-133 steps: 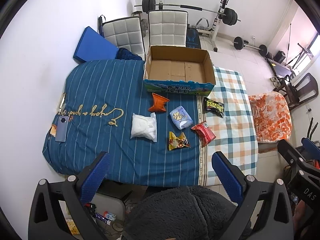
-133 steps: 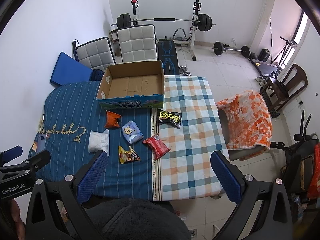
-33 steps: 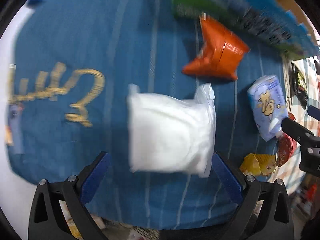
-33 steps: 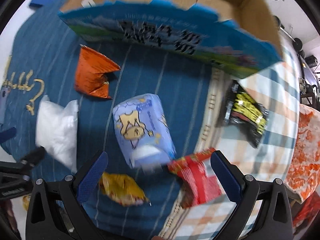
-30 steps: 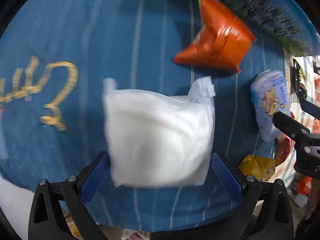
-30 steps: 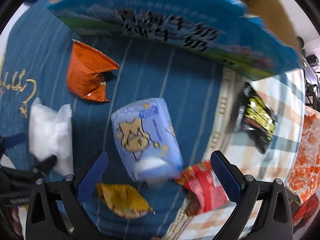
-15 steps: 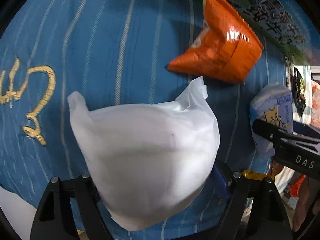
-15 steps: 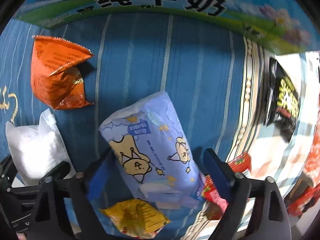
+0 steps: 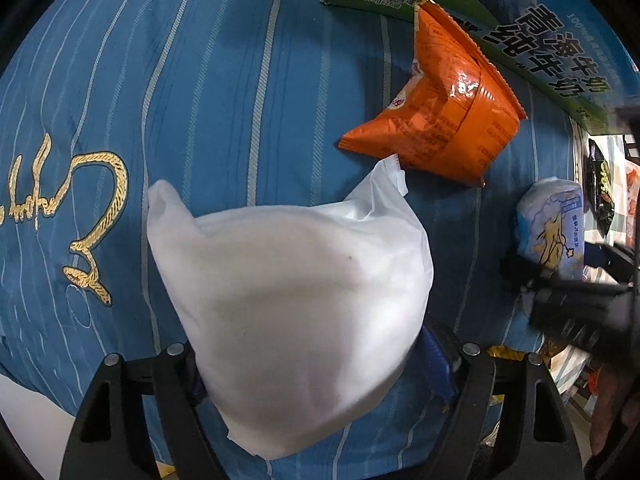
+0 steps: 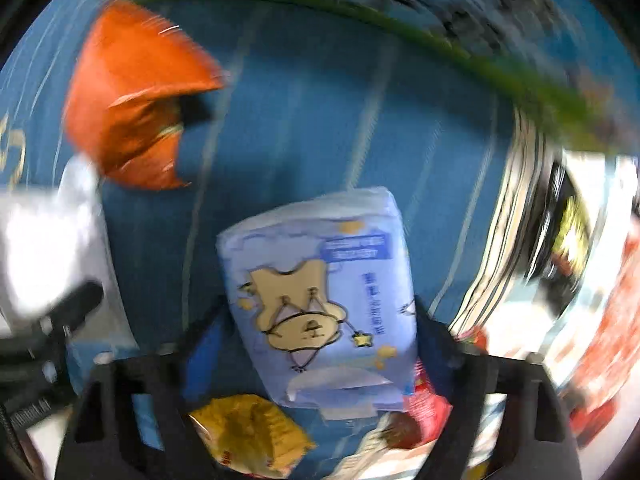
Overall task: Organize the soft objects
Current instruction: 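Grasp the white tissue pack with the left gripper while the right grasps the blue cartoon pack, then carry both packs into the cardboard box and open both grippers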
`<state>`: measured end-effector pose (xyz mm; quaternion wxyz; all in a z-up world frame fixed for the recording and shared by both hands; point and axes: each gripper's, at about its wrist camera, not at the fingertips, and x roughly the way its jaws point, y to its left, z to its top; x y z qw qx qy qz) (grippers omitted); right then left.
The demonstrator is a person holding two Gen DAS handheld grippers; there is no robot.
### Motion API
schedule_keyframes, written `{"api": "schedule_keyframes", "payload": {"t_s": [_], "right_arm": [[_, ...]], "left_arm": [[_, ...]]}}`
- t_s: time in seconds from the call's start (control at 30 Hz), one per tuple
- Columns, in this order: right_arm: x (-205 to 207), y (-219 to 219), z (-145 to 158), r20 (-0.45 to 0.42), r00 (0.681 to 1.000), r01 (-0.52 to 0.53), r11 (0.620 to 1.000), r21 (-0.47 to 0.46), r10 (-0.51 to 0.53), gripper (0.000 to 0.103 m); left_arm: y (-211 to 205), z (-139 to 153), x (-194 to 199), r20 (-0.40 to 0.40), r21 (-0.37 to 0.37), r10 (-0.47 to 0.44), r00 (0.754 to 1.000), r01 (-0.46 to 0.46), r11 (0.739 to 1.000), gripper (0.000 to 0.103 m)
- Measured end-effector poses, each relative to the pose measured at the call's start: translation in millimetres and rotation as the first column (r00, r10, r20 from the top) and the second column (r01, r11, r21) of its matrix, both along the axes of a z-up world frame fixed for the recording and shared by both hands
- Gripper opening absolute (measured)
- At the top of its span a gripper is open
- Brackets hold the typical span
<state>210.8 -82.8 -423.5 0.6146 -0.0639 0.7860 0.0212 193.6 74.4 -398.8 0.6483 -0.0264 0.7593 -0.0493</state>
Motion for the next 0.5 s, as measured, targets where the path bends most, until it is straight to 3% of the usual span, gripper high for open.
{"api": "schedule_keyframes", "payload": {"t_s": [0.07, 0.13, 0.2, 0.43, 0.5], "right_arm": [[0.9, -18.4, -4.5, -0.003, 0.988, 0.152, 0.988, 0.041, -0.152, 0.075], [-2.1, -40.3, -5.4, -0.018, 0.95, 0.312, 0.946, 0.084, -0.312, 0.075], [-5.4, -53.2, -6.2, -0.013, 0.924, 0.381, 0.918, 0.108, -0.382, 0.077], [-15.3, -29.8, -24.8, -0.026, 0.942, 0.337, 0.939, 0.075, -0.336, 0.08], [-20.3, -39.3, -25.5, -0.019, 0.94, 0.341, 0.938, 0.067, -0.34, 0.072]], "left_arm": [[0.1, 2.9, -3.1, 0.004, -0.004, 0.005, 1.0, -0.005, 1.0, 0.08], [0.3, 4.7, -6.3, 0.007, -0.004, 0.005, 1.0, -0.005, 1.0, 0.08], [-2.8, 6.0, -7.6, 0.014, -0.002, -0.002, 1.0, 0.002, 1.0, 0.08], [-17.3, 10.5, -3.8, 0.034, 0.012, -0.016, 0.999, 0.015, 1.0, 0.077], [-21.0, 15.0, -4.5, 0.044, 0.013, -0.019, 0.999, 0.019, 1.0, 0.075]]}}
